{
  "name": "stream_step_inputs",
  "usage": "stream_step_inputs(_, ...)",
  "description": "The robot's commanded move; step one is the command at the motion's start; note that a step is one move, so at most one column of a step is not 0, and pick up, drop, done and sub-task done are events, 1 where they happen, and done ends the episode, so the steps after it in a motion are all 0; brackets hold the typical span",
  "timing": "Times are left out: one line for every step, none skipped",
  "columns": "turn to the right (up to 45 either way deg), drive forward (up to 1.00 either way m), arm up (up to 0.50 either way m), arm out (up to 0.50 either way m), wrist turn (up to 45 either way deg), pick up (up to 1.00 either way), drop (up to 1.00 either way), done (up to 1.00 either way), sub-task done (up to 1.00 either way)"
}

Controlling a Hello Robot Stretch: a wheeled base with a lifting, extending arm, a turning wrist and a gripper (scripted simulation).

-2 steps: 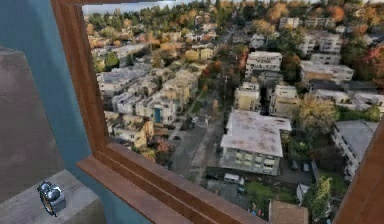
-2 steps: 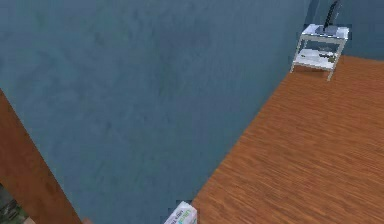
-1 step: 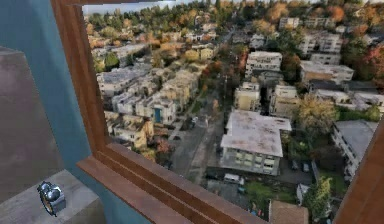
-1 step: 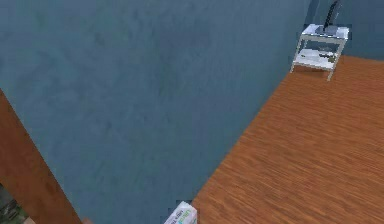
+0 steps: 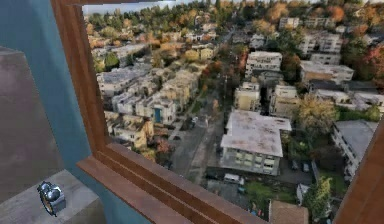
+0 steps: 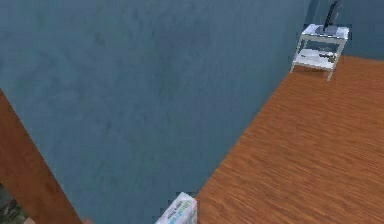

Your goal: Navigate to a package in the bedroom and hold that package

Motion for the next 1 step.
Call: stream_step_inputs(0.0, 0.00, 0.00, 0.00, 0.0, 0.00, 0.00, 1.00, 0.00)
